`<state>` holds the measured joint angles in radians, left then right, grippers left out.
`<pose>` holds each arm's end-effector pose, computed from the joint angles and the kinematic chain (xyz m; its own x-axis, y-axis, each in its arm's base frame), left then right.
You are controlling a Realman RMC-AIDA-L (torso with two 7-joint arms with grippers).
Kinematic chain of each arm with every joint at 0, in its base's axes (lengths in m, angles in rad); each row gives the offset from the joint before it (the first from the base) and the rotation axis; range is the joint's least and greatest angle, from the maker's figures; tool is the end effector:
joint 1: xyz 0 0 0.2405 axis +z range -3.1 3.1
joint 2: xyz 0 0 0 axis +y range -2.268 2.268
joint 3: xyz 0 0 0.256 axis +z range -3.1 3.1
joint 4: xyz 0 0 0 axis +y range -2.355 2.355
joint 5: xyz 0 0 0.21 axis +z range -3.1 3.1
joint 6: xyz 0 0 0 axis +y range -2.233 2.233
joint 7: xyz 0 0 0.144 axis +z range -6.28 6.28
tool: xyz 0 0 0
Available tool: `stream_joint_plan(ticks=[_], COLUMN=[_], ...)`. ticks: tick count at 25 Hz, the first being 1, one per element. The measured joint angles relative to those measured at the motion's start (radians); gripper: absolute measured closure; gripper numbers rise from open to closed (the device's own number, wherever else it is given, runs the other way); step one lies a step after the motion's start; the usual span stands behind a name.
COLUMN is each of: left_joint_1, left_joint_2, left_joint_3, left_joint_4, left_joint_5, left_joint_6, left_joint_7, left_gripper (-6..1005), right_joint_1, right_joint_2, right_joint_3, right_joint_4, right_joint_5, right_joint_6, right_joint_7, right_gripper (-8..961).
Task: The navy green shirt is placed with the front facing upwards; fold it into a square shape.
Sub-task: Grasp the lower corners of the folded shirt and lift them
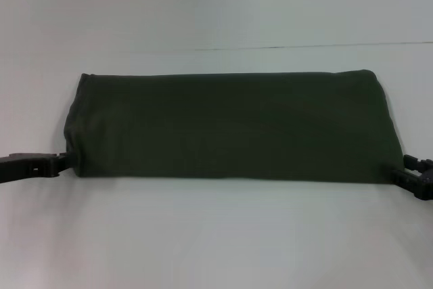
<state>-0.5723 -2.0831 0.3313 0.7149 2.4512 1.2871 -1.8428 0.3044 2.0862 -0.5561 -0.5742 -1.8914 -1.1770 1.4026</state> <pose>-0.3382 0.3493 0.0320 0.4844 0.7311 0.4806 0.8742 -0.3823 -0.2995 0.3791 0.2917 0.0158 0.5422 -0.5393 -0.6443 -0.8387 -0.3937 -0.3763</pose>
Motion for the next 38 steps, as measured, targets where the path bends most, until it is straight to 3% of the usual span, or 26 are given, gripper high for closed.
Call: stream_joint_plan(ticks=[4, 6, 17, 23, 27, 33, 38], left_joint_1=[-0.001, 0.000, 0.005, 0.017, 0.033, 0.091, 0.149], left_joint_2=[0.000, 0.000, 0.000, -0.001, -0.002, -0.013, -0.014], left_joint_3=[0.002, 0.003, 0.004, 0.000, -0.008, -0.019, -0.106], left_joint_4=[0.000, 0.000, 0.001, 0.002, 0.008, 0.054, 0.077], left_joint_5=[-0.015, -0.025, -0.029, -0.032, -0.039, -0.041, -0.042], left_joint_6=[0.000, 0.000, 0.016, 0.077, 0.136, 0.224, 0.310], left_joint_7=[0.006, 0.012, 0.042, 0.127, 0.179, 0.243, 0.339], left_gripper=[947, 944, 925, 914, 908, 897, 889], right_joint_1=[0.024, 0.034, 0.032, 0.028, 0.023, -0.032, -0.100], right_joint_2=[0.000, 0.000, 0.000, -0.001, -0.002, 0.000, 0.000], right_joint_3=[0.000, -0.001, 0.009, 0.010, 0.010, 0.058, 0.133], right_joint_4=[0.006, 0.012, 0.006, 0.004, 0.001, -0.010, -0.010], right_joint_5=[-0.051, -0.074, -0.093, -0.088, -0.087, -0.084, -0.089], right_joint_6=[0.012, 0.013, 0.006, 0.005, -0.015, -0.169, -0.291], right_joint_7=[0.011, 0.012, 0.009, 0.001, -0.015, -0.132, -0.252], right_gripper=[306, 426, 634, 868, 919, 932, 931])
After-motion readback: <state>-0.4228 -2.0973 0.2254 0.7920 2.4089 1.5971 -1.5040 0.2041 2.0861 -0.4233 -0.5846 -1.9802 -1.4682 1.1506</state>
